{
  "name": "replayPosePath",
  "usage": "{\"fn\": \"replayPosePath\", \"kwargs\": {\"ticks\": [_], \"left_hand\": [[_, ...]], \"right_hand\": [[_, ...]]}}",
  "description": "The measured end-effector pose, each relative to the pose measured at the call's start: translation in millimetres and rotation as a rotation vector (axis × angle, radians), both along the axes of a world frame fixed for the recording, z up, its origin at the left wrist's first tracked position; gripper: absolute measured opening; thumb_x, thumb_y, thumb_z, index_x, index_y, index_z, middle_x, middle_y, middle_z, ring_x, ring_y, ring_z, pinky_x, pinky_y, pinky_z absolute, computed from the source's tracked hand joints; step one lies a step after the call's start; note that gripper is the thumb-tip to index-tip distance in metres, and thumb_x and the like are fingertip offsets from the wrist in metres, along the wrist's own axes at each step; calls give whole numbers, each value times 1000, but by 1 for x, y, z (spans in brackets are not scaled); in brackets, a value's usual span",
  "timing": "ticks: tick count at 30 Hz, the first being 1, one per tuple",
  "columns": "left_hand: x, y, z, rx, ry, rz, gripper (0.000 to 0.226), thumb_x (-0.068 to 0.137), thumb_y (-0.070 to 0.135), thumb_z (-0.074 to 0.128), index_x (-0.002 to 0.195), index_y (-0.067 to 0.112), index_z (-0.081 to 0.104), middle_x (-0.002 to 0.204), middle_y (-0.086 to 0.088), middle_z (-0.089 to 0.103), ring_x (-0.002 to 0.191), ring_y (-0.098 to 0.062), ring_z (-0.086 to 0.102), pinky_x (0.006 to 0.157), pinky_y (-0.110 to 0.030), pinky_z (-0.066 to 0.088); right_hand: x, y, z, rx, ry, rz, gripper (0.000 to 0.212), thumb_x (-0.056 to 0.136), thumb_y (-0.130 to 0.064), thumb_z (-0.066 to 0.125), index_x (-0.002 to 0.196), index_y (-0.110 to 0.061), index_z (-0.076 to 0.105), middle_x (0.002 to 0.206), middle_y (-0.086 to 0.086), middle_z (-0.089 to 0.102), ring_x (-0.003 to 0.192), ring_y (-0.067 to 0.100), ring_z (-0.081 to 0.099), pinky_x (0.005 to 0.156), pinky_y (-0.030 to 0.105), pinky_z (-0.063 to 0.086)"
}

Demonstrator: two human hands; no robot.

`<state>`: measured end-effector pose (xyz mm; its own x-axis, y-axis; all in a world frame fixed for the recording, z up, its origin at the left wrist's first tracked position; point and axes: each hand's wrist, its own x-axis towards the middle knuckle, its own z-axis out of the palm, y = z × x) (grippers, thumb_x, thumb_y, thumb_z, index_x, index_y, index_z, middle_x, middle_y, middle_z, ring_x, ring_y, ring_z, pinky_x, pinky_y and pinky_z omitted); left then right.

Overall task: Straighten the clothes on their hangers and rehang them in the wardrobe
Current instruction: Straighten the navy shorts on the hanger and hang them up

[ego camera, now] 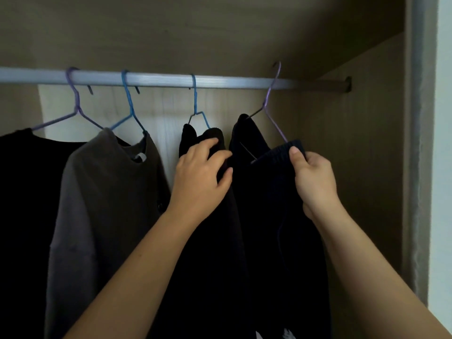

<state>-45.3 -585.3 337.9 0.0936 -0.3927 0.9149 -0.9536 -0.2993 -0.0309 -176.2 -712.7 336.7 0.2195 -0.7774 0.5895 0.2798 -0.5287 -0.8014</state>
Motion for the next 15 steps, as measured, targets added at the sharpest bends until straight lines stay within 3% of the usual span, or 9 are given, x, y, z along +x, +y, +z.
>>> {"fn": "replayPosePath", "kwargs": {"ticks": [2, 5, 11, 15], "left_hand": [[2, 1, 0, -10, 29, -29, 35, 83, 30, 50, 113, 17, 62, 129, -8, 53, 121, -26, 48, 97, -39, 37], [5, 3, 0, -20, 39, -51, 35, 83, 32, 48, 111, 17, 62, 129, -7, 53, 119, -24, 51, 95, -36, 39], [7, 9, -1, -16, 98, -93, 36, 83, 30, 49, 115, 19, 60, 133, -3, 49, 122, -19, 47, 94, -27, 32], [8, 14, -5, -53, 174, -138, 31, 86, 24, 57, 117, 20, 59, 136, 2, 45, 123, -14, 44, 95, -24, 32]], "right_hand": [[6, -1, 17, -40, 1, -15, 42, 93, -34, 45, 86, 5, 57, 86, 29, 61, 84, 43, 59, 73, 46, 50], [17, -6, 38, -102, 55, -63, 35, 94, -34, 43, 66, -13, 48, 65, 4, 48, 70, 25, 51, 62, 34, 38], [45, -20, 65, -223, 258, -207, 34, 95, -33, 39, 88, -5, 55, 81, 11, 55, 93, 35, 58, 67, 32, 36], [51, -21, 64, -296, 396, -354, 38, 97, -31, 36, 103, 2, 55, 108, 21, 59, 102, 38, 55, 69, 30, 32]]}}
